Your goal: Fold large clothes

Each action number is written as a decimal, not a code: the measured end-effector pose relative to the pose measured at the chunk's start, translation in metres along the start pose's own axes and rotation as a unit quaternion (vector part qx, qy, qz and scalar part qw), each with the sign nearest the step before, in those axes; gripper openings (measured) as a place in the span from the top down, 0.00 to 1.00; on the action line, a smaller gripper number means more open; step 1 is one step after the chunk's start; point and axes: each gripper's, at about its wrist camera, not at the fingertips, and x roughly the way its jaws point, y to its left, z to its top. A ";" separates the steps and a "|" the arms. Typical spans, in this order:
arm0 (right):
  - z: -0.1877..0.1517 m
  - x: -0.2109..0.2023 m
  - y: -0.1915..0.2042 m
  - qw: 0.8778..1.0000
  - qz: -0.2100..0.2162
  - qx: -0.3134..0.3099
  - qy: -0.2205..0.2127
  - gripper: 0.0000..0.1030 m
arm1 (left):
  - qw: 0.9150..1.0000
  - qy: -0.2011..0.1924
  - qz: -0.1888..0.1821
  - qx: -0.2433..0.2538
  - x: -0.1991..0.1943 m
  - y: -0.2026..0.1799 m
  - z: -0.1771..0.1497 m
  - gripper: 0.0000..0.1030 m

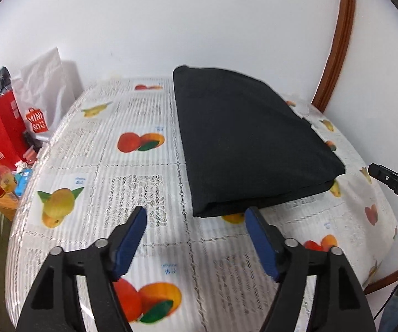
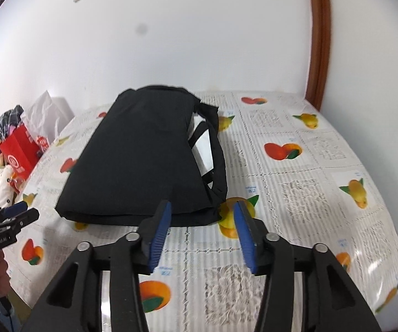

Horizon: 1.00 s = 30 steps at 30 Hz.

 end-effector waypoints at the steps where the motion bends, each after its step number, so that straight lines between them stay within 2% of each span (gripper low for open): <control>1: -0.001 -0.008 0.001 1.000 -0.004 0.003 -0.002 0.49 | 1.000 -0.003 0.004 0.002 -0.005 -0.003 -0.001 0.27; 4: -0.002 -0.026 0.002 1.000 -0.015 0.012 0.000 0.43 | 1.000 -0.016 0.013 0.004 -0.021 -0.008 -0.003 0.22; 7: -0.007 -0.043 0.002 0.999 -0.021 0.025 0.009 0.41 | 0.999 -0.037 0.018 0.003 -0.045 -0.016 -0.009 0.16; 10: -0.017 -0.064 0.004 0.999 -0.026 0.040 0.000 0.20 | 0.998 -0.050 0.034 0.007 -0.066 -0.024 -0.014 0.11; 11: -0.022 -0.075 0.006 0.999 -0.037 0.036 -0.012 0.16 | 0.998 -0.056 0.037 0.007 -0.075 -0.027 -0.016 0.11; 13: -0.030 -0.090 0.011 0.998 -0.053 0.026 -0.026 0.11 | 0.997 -0.063 0.040 0.006 -0.087 -0.030 -0.019 0.06; 17: -0.044 -0.118 0.017 0.996 -0.075 0.003 -0.048 0.02 | 0.996 -0.081 0.045 0.012 -0.111 -0.042 -0.025 0.04; 22: -0.053 -0.137 0.019 0.993 -0.111 -0.011 -0.049 0.00 | 0.995 -0.087 0.048 0.029 -0.130 -0.056 -0.031 0.02; 26: -0.059 -0.145 0.014 0.995 -0.089 0.006 -0.048 0.00 | 0.994 -0.095 0.045 0.031 -0.140 -0.062 -0.034 0.02; 30: -0.063 -0.150 0.012 0.994 -0.093 0.010 -0.050 0.00 | 0.993 -0.105 0.044 0.040 -0.146 -0.069 -0.035 0.02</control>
